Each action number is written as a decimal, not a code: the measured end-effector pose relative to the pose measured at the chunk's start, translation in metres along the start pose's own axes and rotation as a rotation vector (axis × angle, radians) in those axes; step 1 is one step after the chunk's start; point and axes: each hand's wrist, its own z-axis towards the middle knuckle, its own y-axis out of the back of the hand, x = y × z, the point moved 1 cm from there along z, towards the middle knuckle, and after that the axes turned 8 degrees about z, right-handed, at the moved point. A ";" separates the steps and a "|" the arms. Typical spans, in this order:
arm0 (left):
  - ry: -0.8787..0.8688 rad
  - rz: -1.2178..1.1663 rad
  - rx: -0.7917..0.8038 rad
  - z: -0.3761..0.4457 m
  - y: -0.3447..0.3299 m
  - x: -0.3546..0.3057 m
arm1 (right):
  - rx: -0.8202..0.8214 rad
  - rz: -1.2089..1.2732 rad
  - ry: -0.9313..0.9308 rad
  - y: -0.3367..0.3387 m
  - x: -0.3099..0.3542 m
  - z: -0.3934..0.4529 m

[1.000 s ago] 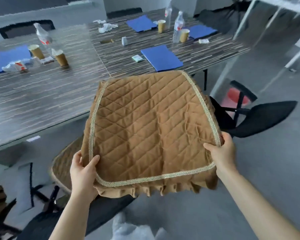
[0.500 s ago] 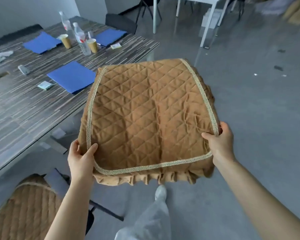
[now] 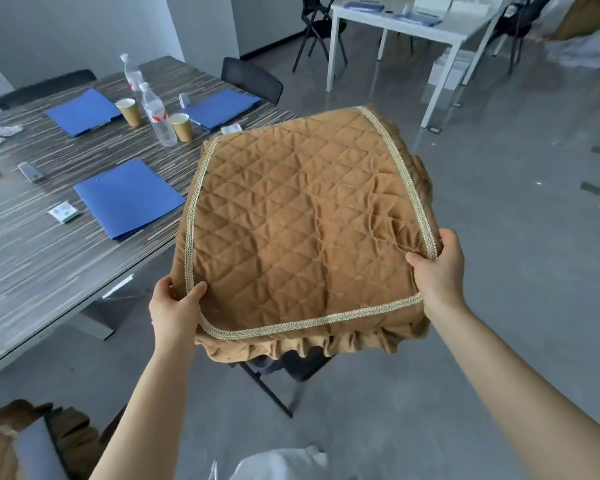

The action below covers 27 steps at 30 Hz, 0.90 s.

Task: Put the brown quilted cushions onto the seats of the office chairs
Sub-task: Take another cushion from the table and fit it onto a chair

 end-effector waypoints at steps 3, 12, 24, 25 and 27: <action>0.037 0.019 -0.004 0.011 -0.025 -0.009 | 0.062 0.002 0.067 -0.011 0.005 0.045; 0.296 0.101 -0.084 0.022 -0.091 -0.002 | 0.388 0.007 0.208 -0.050 0.024 0.166; 0.456 0.012 -0.164 -0.035 -0.154 -0.034 | 0.891 -0.036 0.508 -0.116 0.069 0.228; 0.358 0.032 -0.217 -0.034 -0.153 -0.047 | 0.921 -0.080 0.596 -0.124 0.072 0.222; 0.135 0.093 -0.294 -0.035 -0.155 -0.075 | 0.971 -0.180 0.766 -0.138 0.077 0.211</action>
